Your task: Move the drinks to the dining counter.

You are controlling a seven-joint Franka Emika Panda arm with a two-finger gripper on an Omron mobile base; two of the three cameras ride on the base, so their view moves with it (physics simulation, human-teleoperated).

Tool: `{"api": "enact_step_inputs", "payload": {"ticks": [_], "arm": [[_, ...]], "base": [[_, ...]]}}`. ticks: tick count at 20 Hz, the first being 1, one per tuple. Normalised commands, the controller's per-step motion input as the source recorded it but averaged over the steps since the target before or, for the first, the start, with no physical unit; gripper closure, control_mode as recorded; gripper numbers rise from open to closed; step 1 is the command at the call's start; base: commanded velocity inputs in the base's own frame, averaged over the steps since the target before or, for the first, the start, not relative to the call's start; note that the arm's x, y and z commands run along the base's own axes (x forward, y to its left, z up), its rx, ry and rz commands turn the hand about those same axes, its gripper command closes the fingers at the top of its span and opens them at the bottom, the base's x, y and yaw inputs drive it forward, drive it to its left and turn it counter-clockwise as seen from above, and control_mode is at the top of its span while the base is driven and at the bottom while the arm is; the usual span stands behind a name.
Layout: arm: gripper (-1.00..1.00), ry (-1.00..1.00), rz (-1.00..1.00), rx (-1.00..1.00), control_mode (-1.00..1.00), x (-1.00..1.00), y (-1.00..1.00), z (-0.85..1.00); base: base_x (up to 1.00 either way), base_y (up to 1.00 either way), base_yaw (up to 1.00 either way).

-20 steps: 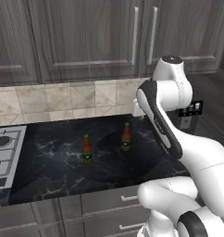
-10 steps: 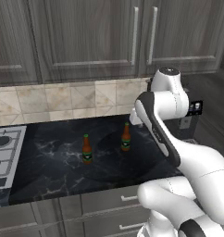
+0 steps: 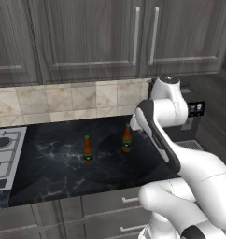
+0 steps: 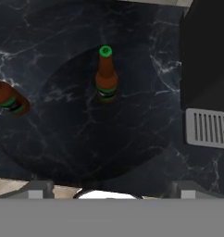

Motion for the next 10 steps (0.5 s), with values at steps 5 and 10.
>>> {"api": "enact_step_inputs", "payload": {"ticks": [5, 10], "arm": [[-1.00, -0.01, 0.00, 0.00, -1.00, 0.15, 0.00, -0.12], [-1.00, 0.00, 0.00, 0.00, -1.00, 0.19, 0.03, -0.08]], "base": [[0.00, 0.00, 0.00], [0.00, 0.00, 0.00]]}}
